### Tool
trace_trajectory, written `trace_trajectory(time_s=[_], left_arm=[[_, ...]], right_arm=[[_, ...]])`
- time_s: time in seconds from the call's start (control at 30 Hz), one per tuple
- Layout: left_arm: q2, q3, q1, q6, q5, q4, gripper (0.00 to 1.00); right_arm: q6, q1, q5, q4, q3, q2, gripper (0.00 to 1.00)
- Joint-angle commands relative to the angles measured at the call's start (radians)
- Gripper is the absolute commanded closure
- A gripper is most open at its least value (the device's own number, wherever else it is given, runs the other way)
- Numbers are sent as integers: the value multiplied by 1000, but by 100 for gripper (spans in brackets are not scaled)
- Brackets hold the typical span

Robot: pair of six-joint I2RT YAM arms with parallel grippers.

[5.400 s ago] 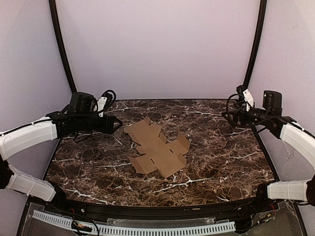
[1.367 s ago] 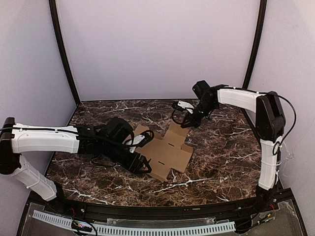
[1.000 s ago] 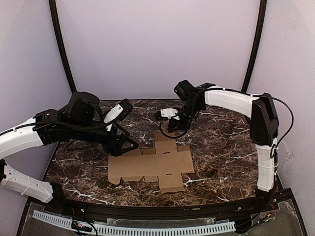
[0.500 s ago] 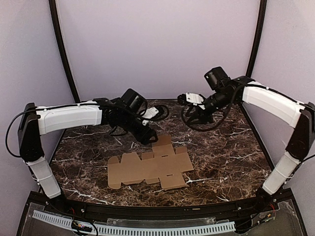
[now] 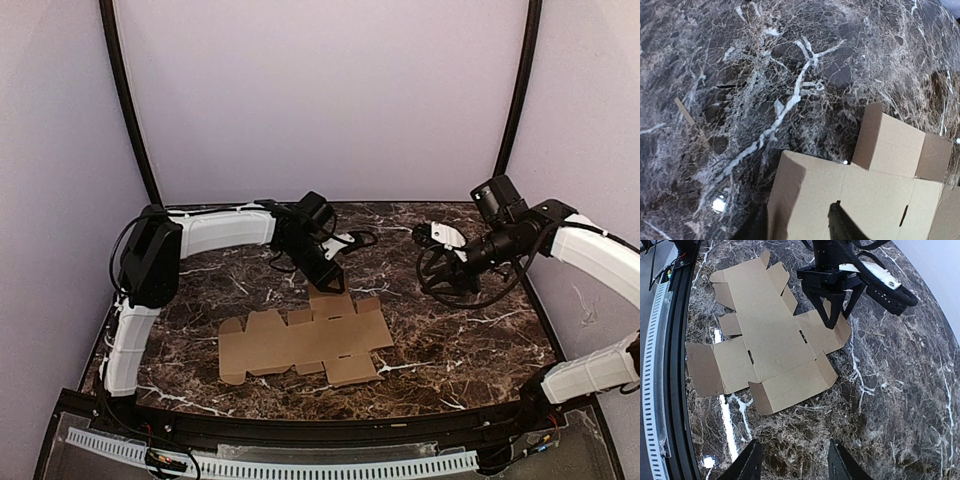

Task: Fold the paper box

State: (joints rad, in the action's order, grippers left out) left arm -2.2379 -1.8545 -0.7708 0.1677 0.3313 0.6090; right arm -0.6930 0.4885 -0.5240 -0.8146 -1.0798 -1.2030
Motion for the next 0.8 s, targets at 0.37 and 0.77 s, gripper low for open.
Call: trace_trajectory(time_s=[0.37, 0.77], left_arm=[[-53, -153, -2, -42, -129, 171, 99], [269, 221, 25, -485, -431, -22, 99]], right_arm=[[88, -11, 8, 88, 34, -56, 57], [220, -37, 6, 162, -50, -230, 55]])
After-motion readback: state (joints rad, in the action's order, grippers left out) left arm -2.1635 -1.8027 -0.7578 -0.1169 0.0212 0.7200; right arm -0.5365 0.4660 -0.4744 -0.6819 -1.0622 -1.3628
